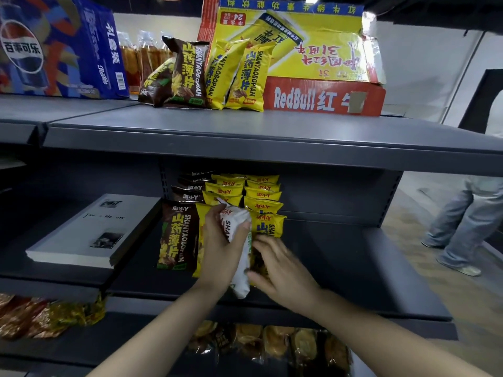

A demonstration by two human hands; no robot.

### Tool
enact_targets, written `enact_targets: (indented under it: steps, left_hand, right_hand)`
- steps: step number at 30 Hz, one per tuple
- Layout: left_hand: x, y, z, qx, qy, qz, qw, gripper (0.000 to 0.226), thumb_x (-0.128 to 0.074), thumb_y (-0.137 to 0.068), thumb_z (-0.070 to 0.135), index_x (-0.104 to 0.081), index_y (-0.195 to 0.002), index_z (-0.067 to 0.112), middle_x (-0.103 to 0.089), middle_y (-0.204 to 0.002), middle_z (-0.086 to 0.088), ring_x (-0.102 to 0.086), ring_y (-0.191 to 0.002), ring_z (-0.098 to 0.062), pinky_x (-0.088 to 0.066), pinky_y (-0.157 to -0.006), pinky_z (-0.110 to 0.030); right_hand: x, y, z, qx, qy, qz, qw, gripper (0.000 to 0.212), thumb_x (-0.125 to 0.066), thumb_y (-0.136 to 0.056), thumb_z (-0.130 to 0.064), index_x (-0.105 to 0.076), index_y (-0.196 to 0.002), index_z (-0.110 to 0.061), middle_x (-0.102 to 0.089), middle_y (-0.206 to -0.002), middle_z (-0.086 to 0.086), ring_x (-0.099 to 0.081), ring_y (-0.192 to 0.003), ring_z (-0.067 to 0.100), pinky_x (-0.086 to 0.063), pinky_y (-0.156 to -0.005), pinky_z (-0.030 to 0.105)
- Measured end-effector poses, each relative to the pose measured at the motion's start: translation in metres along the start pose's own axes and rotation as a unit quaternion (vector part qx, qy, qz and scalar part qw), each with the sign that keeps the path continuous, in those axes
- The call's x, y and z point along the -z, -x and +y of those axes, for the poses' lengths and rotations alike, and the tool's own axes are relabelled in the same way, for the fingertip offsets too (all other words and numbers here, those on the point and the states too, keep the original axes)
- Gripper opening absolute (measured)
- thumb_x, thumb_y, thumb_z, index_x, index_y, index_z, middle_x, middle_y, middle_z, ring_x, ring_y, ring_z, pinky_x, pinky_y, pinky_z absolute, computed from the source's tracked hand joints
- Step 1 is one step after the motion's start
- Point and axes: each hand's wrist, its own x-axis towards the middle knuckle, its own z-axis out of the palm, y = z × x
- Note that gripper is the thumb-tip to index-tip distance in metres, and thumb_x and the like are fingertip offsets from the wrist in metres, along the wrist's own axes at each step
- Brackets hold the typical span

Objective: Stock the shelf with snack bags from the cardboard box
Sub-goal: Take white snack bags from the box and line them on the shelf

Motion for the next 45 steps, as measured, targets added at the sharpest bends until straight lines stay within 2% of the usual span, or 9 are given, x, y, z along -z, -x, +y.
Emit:
enact_targets:
  steps: [4, 10, 16, 23, 26, 30, 34, 38, 45]
  left_hand:
    - [-0.029, 0.001, 0.024, -0.005, -0.022, 0.014, 1.0, 0.066, -0.062, -0.087, 0.034, -0.026, -0.141, 0.022, -0.035, -0.137, -0.002, -0.035, -0.131, -0.019, -0.032, -0.107, -0.031]
    - [-0.072, 0.01, 0.045, -0.014, -0.057, -0.118, 0.991, 0.065, -0.046, -0.092, 0.047, -0.013, -0.148, 0.041, -0.021, -0.149, 0.002, -0.025, -0.137, -0.01, -0.02, -0.105, -0.022]
    - [-0.084, -0.009, 0.046, 0.0, 0.082, -0.138, 0.987, 0.063, -0.06, -0.091, 0.021, -0.024, -0.142, 0.031, -0.051, -0.129, -0.003, -0.062, -0.103, -0.007, -0.055, -0.085, -0.024]
    - [-0.123, -0.017, 0.038, -0.029, 0.086, -0.101, 0.991, 0.061, -0.063, -0.088, 0.006, -0.03, -0.133, 0.03, -0.052, -0.124, -0.007, -0.06, -0.108, -0.011, -0.053, -0.088, -0.03]
    - [-0.137, -0.022, 0.037, -0.04, 0.069, -0.079, 0.994, 0.061, -0.058, -0.092, 0.006, -0.026, -0.142, 0.019, -0.052, -0.107, 0.013, -0.06, -0.084, 0.013, -0.049, -0.067, -0.008]
    - [-0.137, -0.019, 0.034, -0.096, -0.062, -0.084, 0.99, 0.061, -0.052, -0.096, 0.019, -0.02, -0.148, 0.019, -0.046, -0.134, -0.003, -0.05, -0.121, -0.012, -0.042, -0.101, -0.026]
    - [-0.101, -0.008, -0.004, -0.313, -0.412, -0.036, 0.855, 0.063, -0.062, -0.088, 0.023, -0.036, -0.143, 0.007, -0.043, -0.138, -0.022, -0.04, -0.131, -0.037, -0.038, -0.105, -0.05]
    - [-0.077, 0.004, -0.049, -0.291, -0.586, -0.11, 0.748, 0.075, -0.067, -0.081, 0.042, -0.036, -0.145, 0.016, -0.036, -0.147, -0.021, -0.034, -0.137, -0.038, -0.033, -0.104, -0.063]
    - [-0.066, -0.007, -0.08, -0.292, -0.618, -0.1, 0.723, 0.081, -0.066, -0.079, 0.044, -0.031, -0.148, 0.019, -0.029, -0.153, -0.016, -0.032, -0.139, -0.035, -0.029, -0.106, -0.062]
  right_hand:
    - [0.006, 0.012, -0.011, -0.106, -0.277, -0.014, 0.955, 0.063, -0.063, -0.085, -0.05, -0.025, -0.134, -0.039, -0.041, -0.129, -0.018, -0.041, -0.121, -0.007, -0.035, -0.091, 0.002]
    - [0.033, 0.023, 0.007, -0.201, -0.435, 0.099, 0.872, 0.052, -0.07, -0.085, -0.011, -0.04, -0.122, -0.031, -0.056, -0.115, -0.015, -0.056, -0.102, -0.014, -0.044, -0.078, 0.005]
    - [0.066, 0.042, 0.037, -0.243, -0.524, 0.032, 0.816, 0.046, -0.069, -0.086, -0.015, -0.049, -0.125, -0.027, -0.069, -0.115, -0.005, -0.066, -0.105, 0.009, -0.053, -0.084, 0.022]
    - [0.06, 0.051, 0.059, -0.293, -0.418, 0.074, 0.857, 0.056, -0.07, -0.086, -0.013, -0.033, -0.127, -0.023, -0.055, -0.126, 0.0, -0.059, -0.106, 0.001, -0.05, -0.088, 0.019]
    - [0.049, 0.05, 0.064, -0.279, -0.371, 0.092, 0.881, 0.068, -0.073, -0.083, -0.014, -0.026, -0.131, -0.025, -0.05, -0.116, -0.013, -0.055, -0.102, -0.008, -0.048, -0.083, 0.011]
    - [0.036, 0.045, 0.081, -0.332, -0.392, 0.122, 0.849, 0.052, -0.073, -0.084, -0.017, -0.036, -0.121, -0.015, -0.055, -0.102, -0.012, -0.059, -0.091, -0.001, -0.05, -0.072, 0.014]
    - [0.026, 0.037, 0.107, -0.381, -0.422, 0.154, 0.808, 0.046, -0.074, -0.083, -0.017, -0.043, -0.116, -0.009, -0.063, -0.106, 0.0, -0.064, -0.095, 0.01, -0.053, -0.073, 0.019]
    - [0.01, 0.016, 0.134, -0.4, -0.423, 0.149, 0.799, 0.047, -0.074, -0.082, -0.013, -0.045, -0.118, -0.005, -0.064, -0.111, 0.004, -0.064, -0.099, 0.015, -0.051, -0.075, 0.022]
    - [-0.015, -0.035, 0.156, -0.387, -0.426, 0.125, 0.808, 0.048, -0.075, -0.08, -0.01, -0.044, -0.115, -0.009, -0.063, -0.099, -0.006, -0.061, -0.085, 0.001, -0.047, -0.061, 0.01]
